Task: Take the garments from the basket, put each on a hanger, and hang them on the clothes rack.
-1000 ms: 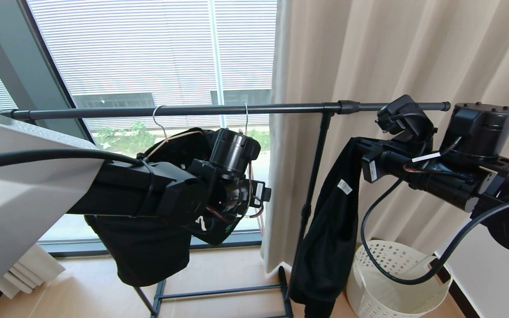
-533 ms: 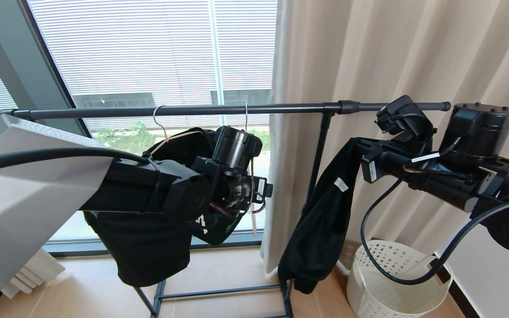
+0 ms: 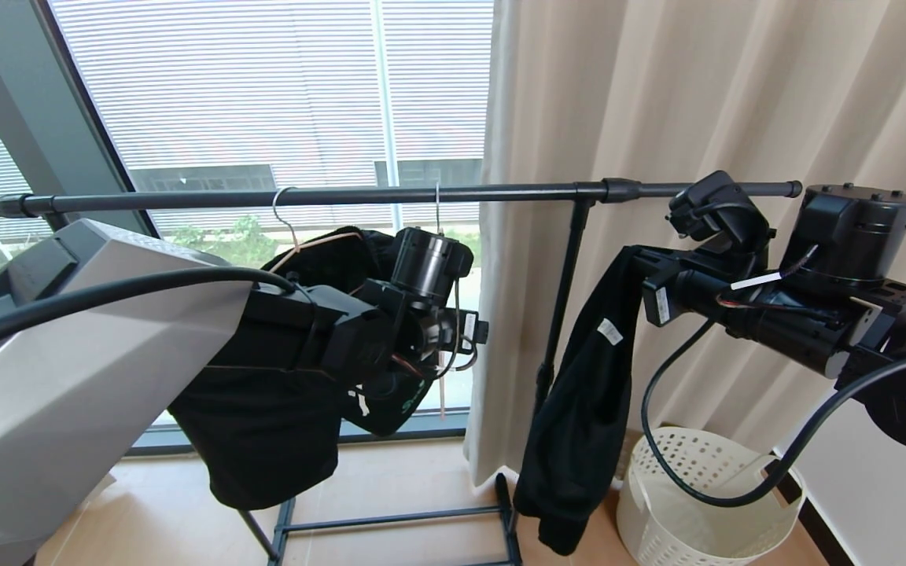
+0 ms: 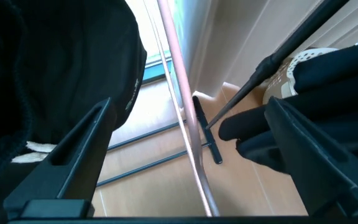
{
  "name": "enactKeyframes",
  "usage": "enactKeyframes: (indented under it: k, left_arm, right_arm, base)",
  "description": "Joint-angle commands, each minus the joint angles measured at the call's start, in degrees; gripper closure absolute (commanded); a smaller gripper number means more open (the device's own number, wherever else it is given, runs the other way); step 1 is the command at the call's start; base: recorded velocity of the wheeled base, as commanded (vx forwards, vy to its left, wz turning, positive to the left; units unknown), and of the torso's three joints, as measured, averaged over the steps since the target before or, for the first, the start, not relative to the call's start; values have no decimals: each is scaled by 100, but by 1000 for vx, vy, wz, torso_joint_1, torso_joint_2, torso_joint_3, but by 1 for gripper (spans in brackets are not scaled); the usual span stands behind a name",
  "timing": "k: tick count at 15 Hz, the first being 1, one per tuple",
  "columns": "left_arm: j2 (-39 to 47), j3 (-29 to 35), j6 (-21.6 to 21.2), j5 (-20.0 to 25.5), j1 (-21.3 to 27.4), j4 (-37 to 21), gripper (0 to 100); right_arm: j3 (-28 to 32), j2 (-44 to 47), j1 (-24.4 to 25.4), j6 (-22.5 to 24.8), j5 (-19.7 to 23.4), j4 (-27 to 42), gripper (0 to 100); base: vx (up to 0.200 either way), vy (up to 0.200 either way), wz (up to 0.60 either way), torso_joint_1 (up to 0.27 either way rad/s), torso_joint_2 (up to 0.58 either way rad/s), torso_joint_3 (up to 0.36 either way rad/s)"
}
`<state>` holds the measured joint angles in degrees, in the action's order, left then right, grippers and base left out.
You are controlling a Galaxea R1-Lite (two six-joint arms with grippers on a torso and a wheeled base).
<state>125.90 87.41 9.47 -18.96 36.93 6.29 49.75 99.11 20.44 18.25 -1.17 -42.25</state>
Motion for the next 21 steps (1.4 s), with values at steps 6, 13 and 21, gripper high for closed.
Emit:
enactKeyframes:
  k: [6,13,21]
  left_arm:
    - [13,-13,20,-3,8,-5,100]
    - [-233,-171,28,-20,25,-5,100]
    - [-1288,-1375,-7,-47,148,329,100]
  right_arm:
    - [-9,12,3,3,3,-2,100]
    - [-44,-6,3,3,3,-11,100]
    - [-53,-6,21,3,3,-2,100]
  base:
    - [0,0,0,0,0,0]
    - [0,0,0,0,0,0]
    - [0,0,0,0,0,0]
